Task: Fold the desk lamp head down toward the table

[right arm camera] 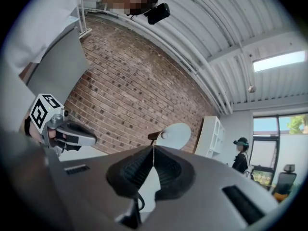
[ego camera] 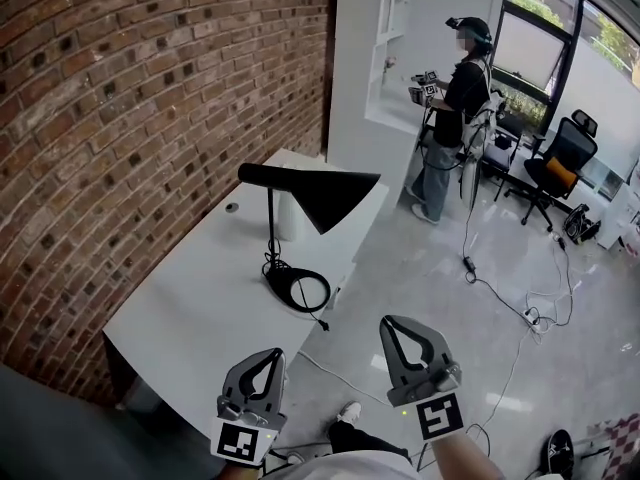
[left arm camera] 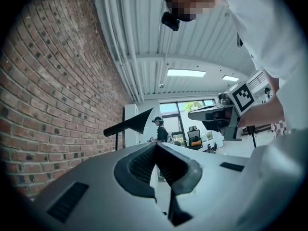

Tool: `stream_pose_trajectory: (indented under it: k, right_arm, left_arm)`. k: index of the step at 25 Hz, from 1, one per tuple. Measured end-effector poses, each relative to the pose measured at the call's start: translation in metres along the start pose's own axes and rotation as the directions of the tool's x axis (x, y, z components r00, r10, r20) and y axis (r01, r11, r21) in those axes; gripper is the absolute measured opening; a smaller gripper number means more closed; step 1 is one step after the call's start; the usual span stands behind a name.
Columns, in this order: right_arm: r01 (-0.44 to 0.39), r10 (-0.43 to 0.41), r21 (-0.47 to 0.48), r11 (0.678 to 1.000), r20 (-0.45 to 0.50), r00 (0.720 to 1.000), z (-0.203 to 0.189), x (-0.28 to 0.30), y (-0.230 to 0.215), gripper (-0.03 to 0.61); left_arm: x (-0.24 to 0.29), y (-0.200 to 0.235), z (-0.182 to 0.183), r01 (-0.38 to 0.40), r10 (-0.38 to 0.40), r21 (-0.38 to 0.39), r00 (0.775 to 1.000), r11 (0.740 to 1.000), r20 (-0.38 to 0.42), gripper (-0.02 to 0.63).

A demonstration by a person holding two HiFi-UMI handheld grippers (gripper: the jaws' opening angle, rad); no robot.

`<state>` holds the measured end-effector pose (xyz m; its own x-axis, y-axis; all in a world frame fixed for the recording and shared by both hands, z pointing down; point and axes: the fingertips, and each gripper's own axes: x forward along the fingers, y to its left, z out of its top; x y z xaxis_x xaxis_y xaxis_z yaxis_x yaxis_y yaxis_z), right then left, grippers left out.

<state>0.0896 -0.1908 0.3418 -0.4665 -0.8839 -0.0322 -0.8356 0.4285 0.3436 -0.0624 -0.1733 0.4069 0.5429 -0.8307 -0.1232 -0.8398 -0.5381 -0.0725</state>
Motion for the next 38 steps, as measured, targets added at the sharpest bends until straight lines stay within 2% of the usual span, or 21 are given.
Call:
stream_pose_trajectory:
  k: [5,7,9,11,22,26,32,38]
  right_arm:
    - [-0.049,0.051,-0.067,0.997,0.022,0.998,0.004,0.035,-0.021,0.018]
    - [-0.076,0.083,-0.149,0.986,0.038,0.996,0.010,0.047,-0.024,0.018]
    - [-0.103,0.122,-0.270,0.957,0.051,0.991,0.017,0.056,-0.027,0.019]
    - [-0.107,0.132,-0.329,0.938,0.054,0.990,0.021,0.062,-0.032,0.020]
    - [-0.063,0.098,-0.427,0.902,0.062,0.993,0.037,0.085,-0.057,0.021]
    - [-0.070,0.099,-0.460,0.885,0.038,0.994,0.037,0.101,-0.073,0.090]
    - [-0.086,0.120,-0.586,0.806,0.020,0.993,0.042,0.127,-0.083,0.128]
    - [-0.089,0.141,-0.658,0.748,0.027,0.990,0.050,0.138,-0.090,0.160]
  left_arm:
    - [0.019,0.008,-0.006,-0.038,0.038,-0.004,0.999,0.999,-0.018,0.008]
    - [0.025,0.014,-0.006,-0.052,0.051,-0.005,0.998,0.999,-0.019,0.008]
    - [0.030,0.014,-0.007,-0.049,0.049,0.001,0.999,0.999,-0.021,0.008]
    - [0.036,0.011,-0.006,-0.035,0.036,0.007,0.999,0.999,-0.014,0.008]
    - [0.059,0.009,0.009,-0.008,0.008,0.027,1.000,1.000,0.021,0.008]
    - [0.068,0.012,0.011,-0.021,0.021,0.027,0.999,0.999,0.024,0.008]
    - [0.076,0.026,0.006,-0.053,0.053,0.024,0.998,0.998,0.016,0.008]
    - [0.085,0.027,0.002,-0.058,0.058,0.016,0.998,0.998,0.008,0.008]
